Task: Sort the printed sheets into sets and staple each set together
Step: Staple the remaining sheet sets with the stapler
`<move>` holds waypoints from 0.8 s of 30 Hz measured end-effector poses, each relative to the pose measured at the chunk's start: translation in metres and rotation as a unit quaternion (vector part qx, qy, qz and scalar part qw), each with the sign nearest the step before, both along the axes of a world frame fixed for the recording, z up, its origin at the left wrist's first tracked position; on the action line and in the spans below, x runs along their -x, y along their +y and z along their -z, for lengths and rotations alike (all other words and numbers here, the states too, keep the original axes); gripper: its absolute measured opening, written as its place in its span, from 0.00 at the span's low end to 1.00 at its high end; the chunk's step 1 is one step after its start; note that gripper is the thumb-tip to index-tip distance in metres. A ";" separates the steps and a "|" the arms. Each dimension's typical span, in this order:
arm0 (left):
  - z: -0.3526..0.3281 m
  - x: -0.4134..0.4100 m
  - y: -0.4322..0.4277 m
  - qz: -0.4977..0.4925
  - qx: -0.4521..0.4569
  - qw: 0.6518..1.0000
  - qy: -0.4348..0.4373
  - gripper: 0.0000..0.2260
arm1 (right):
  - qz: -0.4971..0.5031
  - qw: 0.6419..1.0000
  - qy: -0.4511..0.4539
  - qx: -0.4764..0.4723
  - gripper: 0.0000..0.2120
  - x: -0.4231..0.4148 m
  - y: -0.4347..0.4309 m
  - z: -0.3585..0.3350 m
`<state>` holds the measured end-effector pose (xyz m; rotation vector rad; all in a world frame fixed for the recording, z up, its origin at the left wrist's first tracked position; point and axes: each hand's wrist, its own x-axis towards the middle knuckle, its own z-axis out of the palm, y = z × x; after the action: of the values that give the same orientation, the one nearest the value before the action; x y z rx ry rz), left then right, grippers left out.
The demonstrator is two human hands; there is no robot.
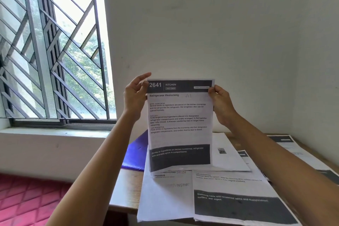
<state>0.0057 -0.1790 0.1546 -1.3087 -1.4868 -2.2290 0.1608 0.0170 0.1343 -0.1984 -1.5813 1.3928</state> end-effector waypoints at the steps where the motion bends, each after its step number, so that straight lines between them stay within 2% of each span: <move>1: -0.001 0.001 -0.001 -0.006 0.005 1.000 0.007 0.09 | 0.000 1.000 -0.001 0.000 0.12 0.000 0.000 0.000; 10: -0.001 0.008 -0.002 -0.062 0.015 0.997 0.032 0.10 | -0.006 1.000 -0.002 -0.001 0.11 0.000 -0.001 0.001; 19: -0.012 0.016 -0.013 -0.006 0.048 0.998 0.033 0.06 | -0.006 1.000 -0.009 -0.006 0.11 -0.002 -0.001 0.000; 24: -0.015 0.016 -0.015 -0.012 0.050 0.998 0.033 0.06 | -0.018 1.000 -0.008 0.002 0.11 -0.001 -0.002 -0.001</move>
<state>-0.0102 -0.1938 0.1693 -1.3705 -1.6005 -2.1000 0.1623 0.0153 0.1353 -0.1849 -1.6030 1.4255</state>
